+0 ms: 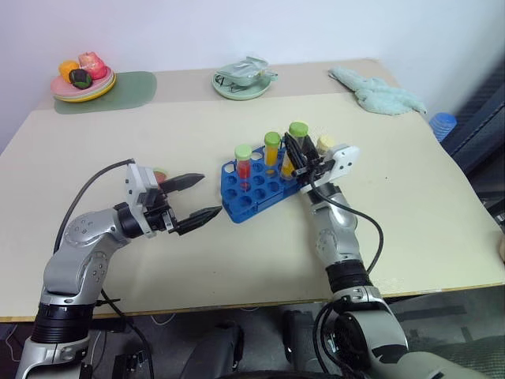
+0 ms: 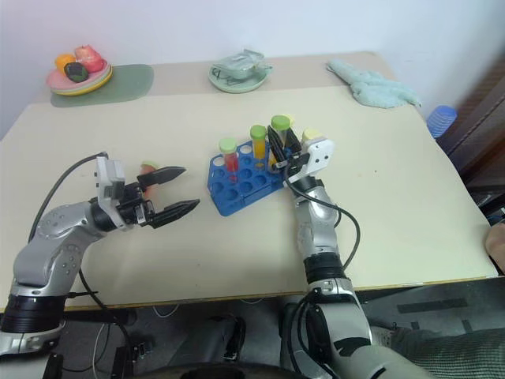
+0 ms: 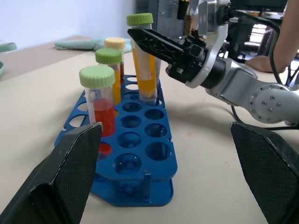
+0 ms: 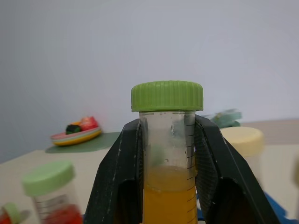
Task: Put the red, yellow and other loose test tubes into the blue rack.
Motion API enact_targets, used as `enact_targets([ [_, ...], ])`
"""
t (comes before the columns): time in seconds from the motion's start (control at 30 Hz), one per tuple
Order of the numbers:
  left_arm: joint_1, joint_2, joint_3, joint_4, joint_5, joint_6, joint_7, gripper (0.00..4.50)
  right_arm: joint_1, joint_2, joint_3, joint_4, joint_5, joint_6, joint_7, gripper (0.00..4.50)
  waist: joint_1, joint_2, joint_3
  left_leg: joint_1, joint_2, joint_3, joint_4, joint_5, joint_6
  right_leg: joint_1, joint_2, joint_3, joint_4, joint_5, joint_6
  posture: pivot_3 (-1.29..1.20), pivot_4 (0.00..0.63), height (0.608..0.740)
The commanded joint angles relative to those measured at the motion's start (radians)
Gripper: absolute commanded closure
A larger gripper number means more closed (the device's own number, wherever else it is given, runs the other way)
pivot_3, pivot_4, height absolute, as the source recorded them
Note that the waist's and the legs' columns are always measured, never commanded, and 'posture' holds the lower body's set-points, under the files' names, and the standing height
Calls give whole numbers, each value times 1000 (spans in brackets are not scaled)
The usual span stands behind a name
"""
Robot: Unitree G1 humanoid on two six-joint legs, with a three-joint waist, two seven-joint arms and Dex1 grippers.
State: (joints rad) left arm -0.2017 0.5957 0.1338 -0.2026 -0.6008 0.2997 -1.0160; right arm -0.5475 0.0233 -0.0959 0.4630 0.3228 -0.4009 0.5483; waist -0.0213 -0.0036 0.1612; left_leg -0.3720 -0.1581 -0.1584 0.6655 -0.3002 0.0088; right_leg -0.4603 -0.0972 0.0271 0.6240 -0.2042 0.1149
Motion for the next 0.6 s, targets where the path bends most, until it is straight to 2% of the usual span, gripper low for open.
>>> enact_targets([
  [0.03,-14,10,19,-11,-8,-11,-7,0,13,7,20,-52,0,-9,9,3705,0,0,0,0,0,0,0,0,0,0,0,0,0,0,0,0,150,740],
  [0.6,-20,10,15,-23,-7,-3,0,0,49,-23,9,-35,-14,-35,-10,3705,1,0,0,1,0,0,0,0,0,0,0,0,1,0,0,0,150,740],
])
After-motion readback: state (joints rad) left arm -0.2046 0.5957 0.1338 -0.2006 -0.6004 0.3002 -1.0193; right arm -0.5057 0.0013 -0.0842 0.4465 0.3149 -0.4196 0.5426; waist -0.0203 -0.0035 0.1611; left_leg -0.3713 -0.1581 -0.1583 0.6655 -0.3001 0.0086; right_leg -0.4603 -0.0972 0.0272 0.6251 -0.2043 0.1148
